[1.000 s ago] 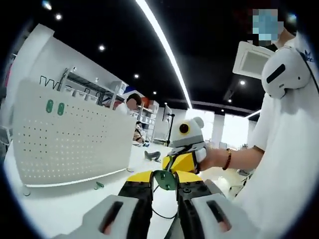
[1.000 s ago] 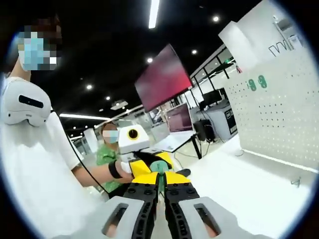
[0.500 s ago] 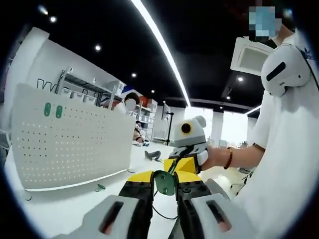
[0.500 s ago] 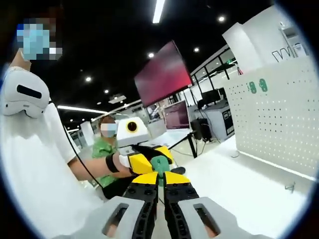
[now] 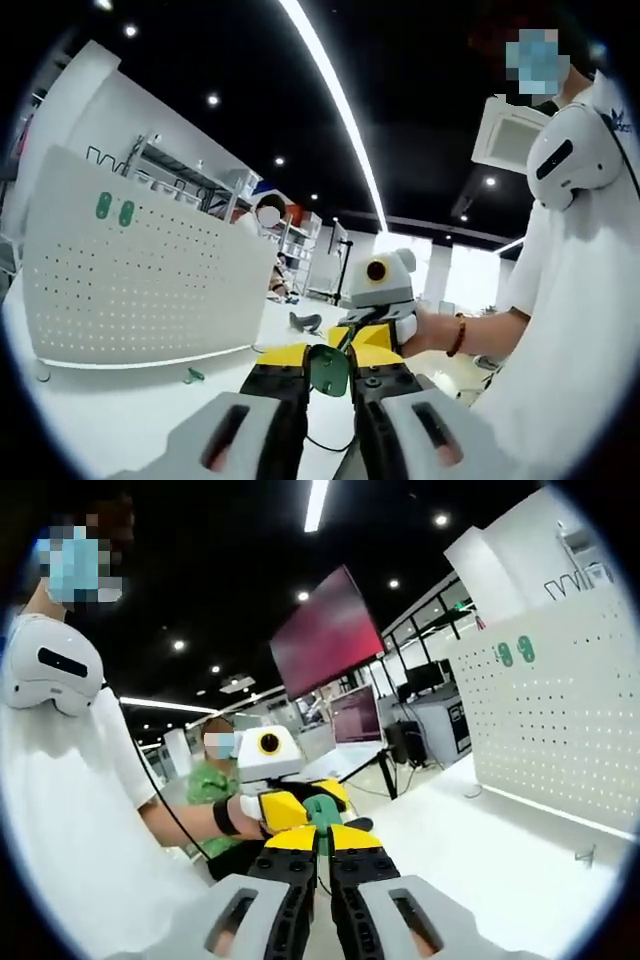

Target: Insert the hook assembly into the mounting plate slot until the hook locks in place.

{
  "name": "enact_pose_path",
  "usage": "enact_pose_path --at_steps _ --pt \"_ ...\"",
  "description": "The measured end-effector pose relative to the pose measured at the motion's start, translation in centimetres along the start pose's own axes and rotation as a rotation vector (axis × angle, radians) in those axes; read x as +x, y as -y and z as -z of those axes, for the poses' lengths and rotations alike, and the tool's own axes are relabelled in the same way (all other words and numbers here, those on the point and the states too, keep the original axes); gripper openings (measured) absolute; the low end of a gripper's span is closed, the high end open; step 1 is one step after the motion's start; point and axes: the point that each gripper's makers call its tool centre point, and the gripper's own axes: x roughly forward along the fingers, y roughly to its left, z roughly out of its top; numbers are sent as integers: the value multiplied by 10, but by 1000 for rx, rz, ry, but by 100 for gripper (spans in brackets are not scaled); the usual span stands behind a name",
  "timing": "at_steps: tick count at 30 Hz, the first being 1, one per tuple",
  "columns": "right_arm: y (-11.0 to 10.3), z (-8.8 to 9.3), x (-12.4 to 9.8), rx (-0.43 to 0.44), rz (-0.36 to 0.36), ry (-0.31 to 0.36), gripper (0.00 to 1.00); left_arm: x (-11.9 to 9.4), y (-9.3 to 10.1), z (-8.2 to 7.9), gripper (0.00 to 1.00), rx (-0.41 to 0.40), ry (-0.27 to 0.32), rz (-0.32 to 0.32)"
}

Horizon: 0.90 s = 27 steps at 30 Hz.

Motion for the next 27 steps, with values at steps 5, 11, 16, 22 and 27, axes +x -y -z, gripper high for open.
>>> enact_pose_path --at_steps 5,11,16,22,27 --pt "9 8 2 -60 36 -90 2 2 -5 3 15 71 -66 -25" --pt "14 15 4 -97 48 -158 4 9 -10 10 15 134 -141 -24" --pt "20 21 5 -125 59 -203 2 10 -15 17 15 143 -179 -14" --pt "23 24 9 -122 68 -218 1 8 -21 18 15 149 -175 -37" --pt "30 23 13 -106 108 -197 0 2 -30 13 17 152 -148 -92"
